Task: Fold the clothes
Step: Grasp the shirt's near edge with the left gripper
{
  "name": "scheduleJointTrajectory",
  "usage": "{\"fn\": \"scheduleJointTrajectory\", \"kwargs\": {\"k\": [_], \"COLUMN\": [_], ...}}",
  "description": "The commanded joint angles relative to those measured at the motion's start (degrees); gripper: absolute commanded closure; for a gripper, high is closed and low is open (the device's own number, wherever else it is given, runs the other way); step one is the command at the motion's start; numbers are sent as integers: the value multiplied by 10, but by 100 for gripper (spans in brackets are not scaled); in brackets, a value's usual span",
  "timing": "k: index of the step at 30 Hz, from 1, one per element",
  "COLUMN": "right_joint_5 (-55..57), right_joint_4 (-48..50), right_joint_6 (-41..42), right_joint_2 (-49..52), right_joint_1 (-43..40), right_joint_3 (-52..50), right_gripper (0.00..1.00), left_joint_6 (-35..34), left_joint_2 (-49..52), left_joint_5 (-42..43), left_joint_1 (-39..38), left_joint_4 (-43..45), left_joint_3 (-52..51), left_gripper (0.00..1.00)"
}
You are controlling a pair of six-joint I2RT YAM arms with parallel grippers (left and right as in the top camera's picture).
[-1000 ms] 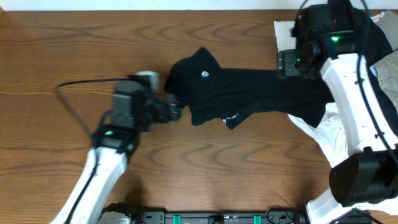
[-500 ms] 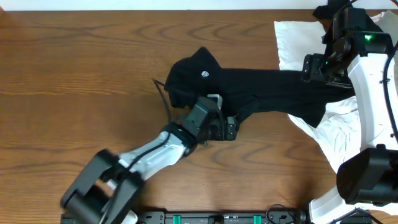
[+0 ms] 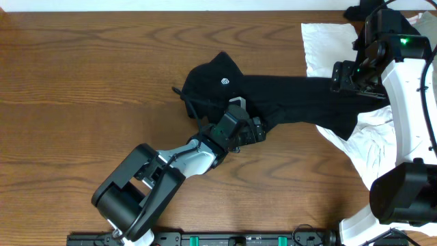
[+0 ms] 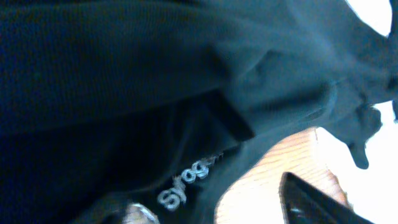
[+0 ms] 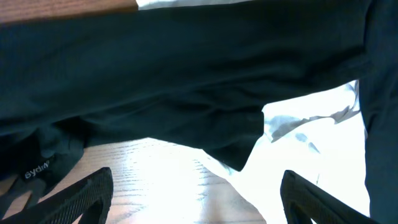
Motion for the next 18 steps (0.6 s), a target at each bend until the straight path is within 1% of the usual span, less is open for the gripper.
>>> {"fn": "scheduleJointTrajectory", "kwargs": {"k": [1, 4, 7, 9, 12, 13, 14, 15, 18], "right_joint_5": [0, 0, 0, 0, 0, 0, 0, 0, 0], "right_joint_4": [-2, -2, -7, -9, -9, -9, -9, -10, -11], "right_joint_6": [-2, -2, -3, -3, -3, -3, -2, -3, -3], "right_joint_2": [-5, -5, -5, -5, -5, -5, -5, -5, -5], "right_joint_1": [-3, -3, -3, -3, -3, -3, -3, -3, -3], "right_joint_3": [3, 3, 3, 3, 3, 3, 3, 3, 3], "right_gripper": [16, 16, 16, 17, 16, 17, 16, 16, 16], "left_joint_6": [-17, -17, -17, -17, -17, -17, -17, -17, -16], "left_joint_2": [33, 33, 35, 36, 36, 36, 36, 36, 32], "left_joint_5": [-20, -38, -47, -47, -47, -46, -44, -44, -40], "left_joint_1": [-1, -1, -1, -1, -1, -1, -1, -1, 0], "left_joint_4": [-5, 8, 7, 6, 5, 4, 4, 3, 3], "left_joint_3": [-17, -17, -17, -17, -17, -17, -17, -17, -17], "left_gripper": [35, 49, 54, 62, 79, 86, 91, 94, 94]}}
